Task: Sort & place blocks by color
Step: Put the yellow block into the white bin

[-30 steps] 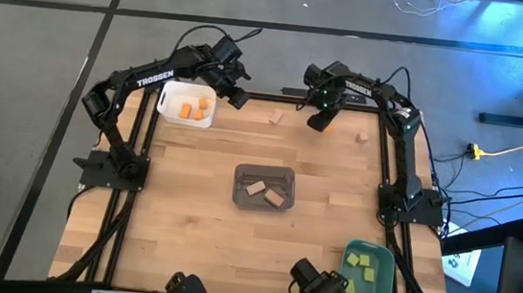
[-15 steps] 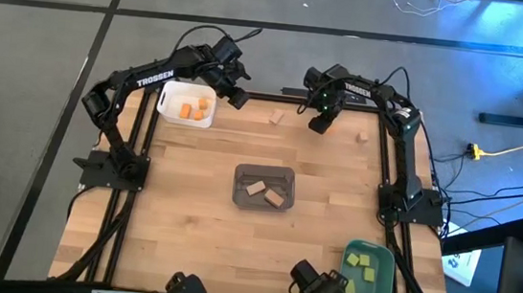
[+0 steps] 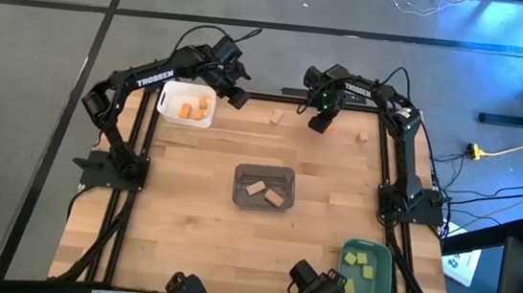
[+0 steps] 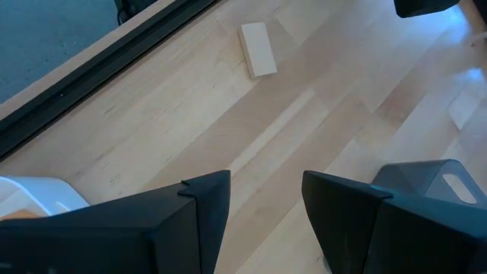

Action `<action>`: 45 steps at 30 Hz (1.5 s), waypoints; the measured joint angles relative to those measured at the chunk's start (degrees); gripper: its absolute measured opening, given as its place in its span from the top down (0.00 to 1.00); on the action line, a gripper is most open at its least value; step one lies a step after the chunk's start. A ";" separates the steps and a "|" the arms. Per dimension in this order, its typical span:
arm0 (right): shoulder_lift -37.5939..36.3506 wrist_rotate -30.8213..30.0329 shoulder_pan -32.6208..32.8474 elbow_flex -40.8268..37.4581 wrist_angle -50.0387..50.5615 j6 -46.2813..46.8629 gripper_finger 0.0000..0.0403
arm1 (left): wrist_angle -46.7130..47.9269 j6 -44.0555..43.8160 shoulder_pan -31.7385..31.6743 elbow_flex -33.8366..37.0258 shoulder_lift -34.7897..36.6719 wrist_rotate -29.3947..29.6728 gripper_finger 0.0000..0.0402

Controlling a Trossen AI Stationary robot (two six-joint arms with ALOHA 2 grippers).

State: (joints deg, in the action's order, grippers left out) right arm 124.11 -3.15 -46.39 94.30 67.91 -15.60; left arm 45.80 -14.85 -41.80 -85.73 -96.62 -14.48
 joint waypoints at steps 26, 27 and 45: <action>-0.02 6.39 5.31 1.88 0.20 -1.11 1.00 | 0.00 0.04 0.00 0.00 0.00 0.04 0.61; -0.02 6.46 5.97 1.88 0.17 -1.11 1.00 | 0.00 0.09 -0.02 0.00 0.00 0.04 0.61; -0.02 4.98 11.04 1.90 0.09 -5.55 0.90 | 0.00 1.95 0.00 0.00 0.00 0.07 0.61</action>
State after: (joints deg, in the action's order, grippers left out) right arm 124.09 1.83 -35.35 96.20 68.01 -21.15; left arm 45.80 -12.91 -41.80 -85.73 -96.62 -14.41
